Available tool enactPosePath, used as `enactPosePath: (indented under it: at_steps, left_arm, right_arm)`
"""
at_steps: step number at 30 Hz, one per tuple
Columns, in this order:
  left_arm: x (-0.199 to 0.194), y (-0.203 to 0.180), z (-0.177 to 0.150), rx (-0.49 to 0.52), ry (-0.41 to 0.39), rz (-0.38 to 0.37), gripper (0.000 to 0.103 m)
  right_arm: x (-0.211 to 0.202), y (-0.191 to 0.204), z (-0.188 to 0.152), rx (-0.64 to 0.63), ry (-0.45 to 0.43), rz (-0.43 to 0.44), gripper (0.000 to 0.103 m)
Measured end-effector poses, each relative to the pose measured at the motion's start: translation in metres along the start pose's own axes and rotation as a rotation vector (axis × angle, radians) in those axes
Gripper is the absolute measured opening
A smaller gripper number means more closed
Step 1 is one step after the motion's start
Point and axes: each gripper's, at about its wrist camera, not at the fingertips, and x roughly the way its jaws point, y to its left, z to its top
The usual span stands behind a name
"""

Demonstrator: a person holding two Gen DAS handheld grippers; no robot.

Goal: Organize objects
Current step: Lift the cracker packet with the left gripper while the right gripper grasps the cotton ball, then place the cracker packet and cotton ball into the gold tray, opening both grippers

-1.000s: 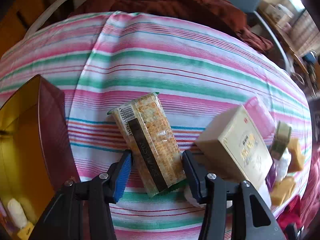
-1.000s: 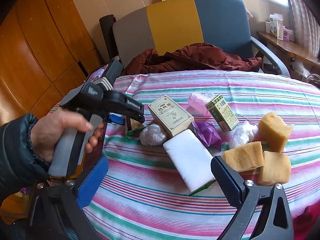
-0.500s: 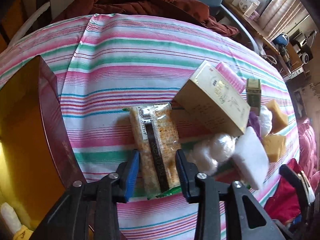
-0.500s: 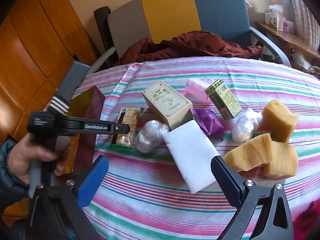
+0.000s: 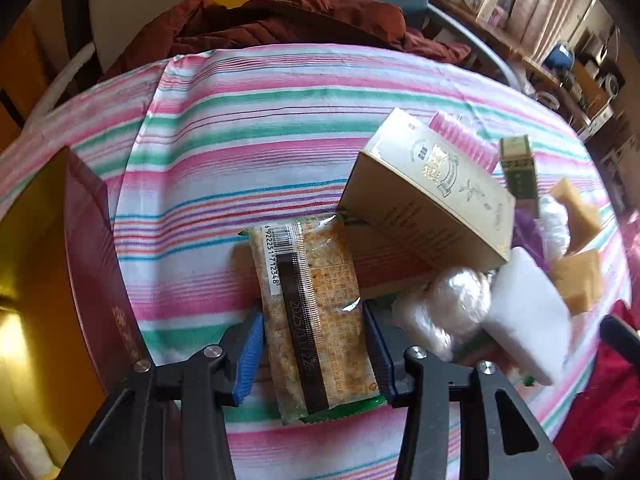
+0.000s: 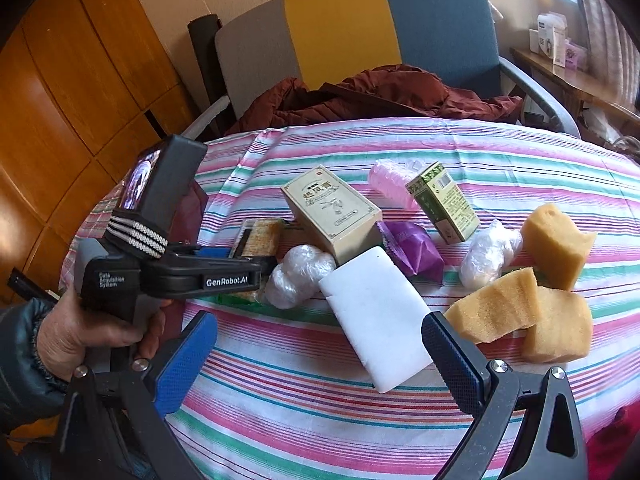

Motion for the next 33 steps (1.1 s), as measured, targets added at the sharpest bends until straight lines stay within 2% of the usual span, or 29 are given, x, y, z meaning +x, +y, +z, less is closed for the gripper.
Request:
enactPosePath:
  at_steps: [8,10,14,16,17,19,21,22,23,25,27,30,33]
  left_arm:
    - [-0.077,0.04,-0.035,-0.039,-0.137,-0.103,0.047]
    - [-0.082,0.043,-0.036,-0.05,-0.161,-0.118,0.047]
    - [-0.107,0.063,-0.057,-0.074,-0.209,-0.133,0.047]
    - [-0.115,0.07,-0.06,-0.085,-0.232,-0.137,0.047]
    - [-0.113,0.074,-0.06,-0.096,-0.245,-0.139,0.047]
    - [-0.118,0.086,-0.067,-0.113,-0.265,-0.145,0.047]
    - [-0.123,0.098,-0.071,-0.133,-0.288,-0.142,0.047]
    - [-0.126,0.105,-0.073,-0.146,-0.297,-0.142,0.047]
    - [-0.131,0.113,-0.078,-0.162,-0.307,-0.143,0.047]
    - [-0.133,0.126,-0.083,-0.185,-0.319,-0.142,0.047]
    - [-0.135,0.142,-0.089,-0.223,-0.326,-0.133,0.047]
    - [-0.139,0.166,-0.096,-0.278,-0.34,-0.112,0.047]
    - [-0.145,0.185,-0.103,-0.311,-0.346,-0.097,0.047]
  right_arm:
    - [0.008,0.029,0.002,-0.106,0.007,0.016,0.078]
    - [0.017,0.037,0.006,-0.138,0.02,-0.007,0.076]
    - [0.046,0.051,0.021,-0.189,0.059,-0.051,0.07]
    - [0.068,0.059,0.028,-0.227,0.1,-0.085,0.068]
    - [0.078,0.061,0.031,-0.24,0.126,-0.096,0.062]
    - [0.102,0.064,0.033,-0.28,0.188,-0.173,0.055]
    - [0.111,0.065,0.035,-0.31,0.199,-0.194,0.054]
    - [0.111,0.066,0.036,-0.316,0.198,-0.2,0.049]
    - [0.109,0.067,0.037,-0.316,0.196,-0.206,0.039]
    - [0.099,0.068,0.039,-0.297,0.18,-0.206,0.036]
    - [0.083,0.074,0.039,-0.282,0.151,-0.165,0.031]
    - [0.065,0.09,0.038,-0.294,0.105,-0.139,0.03]
    - [0.051,0.103,0.04,-0.264,0.07,-0.066,0.029]
